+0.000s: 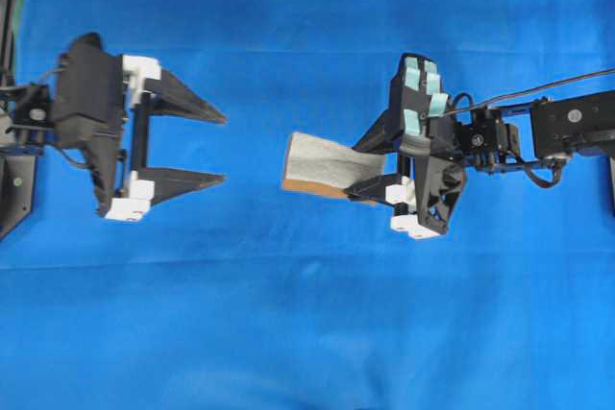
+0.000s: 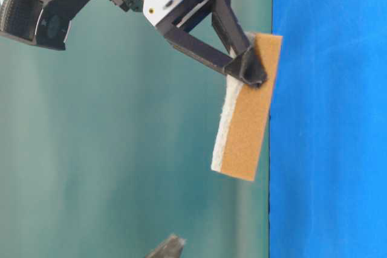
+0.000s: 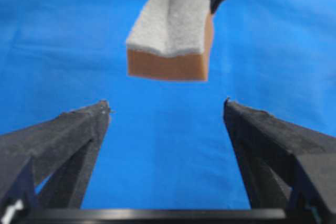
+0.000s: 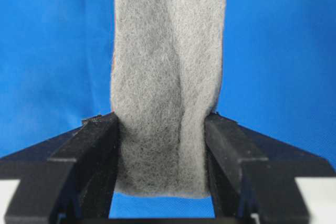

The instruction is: Hand over the sponge with the left arm and wipe it with the right arm.

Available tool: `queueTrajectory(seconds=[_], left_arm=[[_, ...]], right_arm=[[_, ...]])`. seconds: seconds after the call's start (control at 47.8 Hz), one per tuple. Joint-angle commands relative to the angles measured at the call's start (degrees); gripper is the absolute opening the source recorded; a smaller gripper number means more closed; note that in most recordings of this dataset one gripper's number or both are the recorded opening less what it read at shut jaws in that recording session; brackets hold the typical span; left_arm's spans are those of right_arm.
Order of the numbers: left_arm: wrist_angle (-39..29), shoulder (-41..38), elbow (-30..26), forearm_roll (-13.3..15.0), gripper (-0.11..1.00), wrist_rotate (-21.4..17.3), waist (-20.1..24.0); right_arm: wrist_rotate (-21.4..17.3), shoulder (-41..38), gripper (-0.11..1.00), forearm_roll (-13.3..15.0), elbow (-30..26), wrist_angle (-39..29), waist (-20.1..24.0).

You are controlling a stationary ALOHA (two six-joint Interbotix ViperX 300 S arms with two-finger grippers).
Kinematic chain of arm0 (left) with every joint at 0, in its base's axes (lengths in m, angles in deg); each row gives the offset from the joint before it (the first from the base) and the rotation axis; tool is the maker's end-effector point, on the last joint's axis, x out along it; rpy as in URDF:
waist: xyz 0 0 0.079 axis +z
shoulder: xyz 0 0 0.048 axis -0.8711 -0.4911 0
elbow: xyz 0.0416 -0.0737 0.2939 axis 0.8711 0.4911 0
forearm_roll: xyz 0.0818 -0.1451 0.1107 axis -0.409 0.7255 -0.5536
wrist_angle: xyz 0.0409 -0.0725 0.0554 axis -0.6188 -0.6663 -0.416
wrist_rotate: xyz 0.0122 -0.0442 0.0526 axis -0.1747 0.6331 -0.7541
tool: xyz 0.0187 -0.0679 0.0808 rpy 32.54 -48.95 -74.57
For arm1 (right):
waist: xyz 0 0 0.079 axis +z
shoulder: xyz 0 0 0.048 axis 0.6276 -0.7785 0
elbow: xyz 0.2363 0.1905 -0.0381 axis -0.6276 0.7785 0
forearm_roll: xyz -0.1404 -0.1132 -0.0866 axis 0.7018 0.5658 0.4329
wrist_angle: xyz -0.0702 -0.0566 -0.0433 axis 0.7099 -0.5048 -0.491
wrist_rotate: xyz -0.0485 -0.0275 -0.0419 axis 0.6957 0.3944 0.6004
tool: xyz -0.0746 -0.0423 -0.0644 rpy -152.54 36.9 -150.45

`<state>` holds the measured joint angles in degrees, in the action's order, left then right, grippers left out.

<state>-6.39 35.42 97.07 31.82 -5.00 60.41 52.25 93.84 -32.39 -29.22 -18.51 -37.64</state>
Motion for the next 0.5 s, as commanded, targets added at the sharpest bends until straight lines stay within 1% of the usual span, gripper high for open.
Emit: queueTrajectory(seconds=[0.0, 0.188, 0.355, 0.481], left_arm=[[1.05, 1.32, -0.09, -0.09, 0.85, 0.09, 0.0], [1.05, 1.23, 0.0, 0.0, 0.85, 0.09, 0.0], [1.05, 1.32, 0.09, -0.09, 0.85, 0.09, 0.0], [1.05, 1.23, 0.0, -0.09, 0.85, 0.09, 0.0]], right_arm=[[0.09, 1.14, 0.53, 0.09, -0.7, 0.18, 0.35], [0.18, -1.23, 0.53, 0.09, -1.23, 0.53, 0.26], [0.26, -6.15, 0.53, 0.09, -2.37, 0.7, 0.18], [0.35, -10.28, 0.53, 0.7, -2.64, 2.9, 0.0]])
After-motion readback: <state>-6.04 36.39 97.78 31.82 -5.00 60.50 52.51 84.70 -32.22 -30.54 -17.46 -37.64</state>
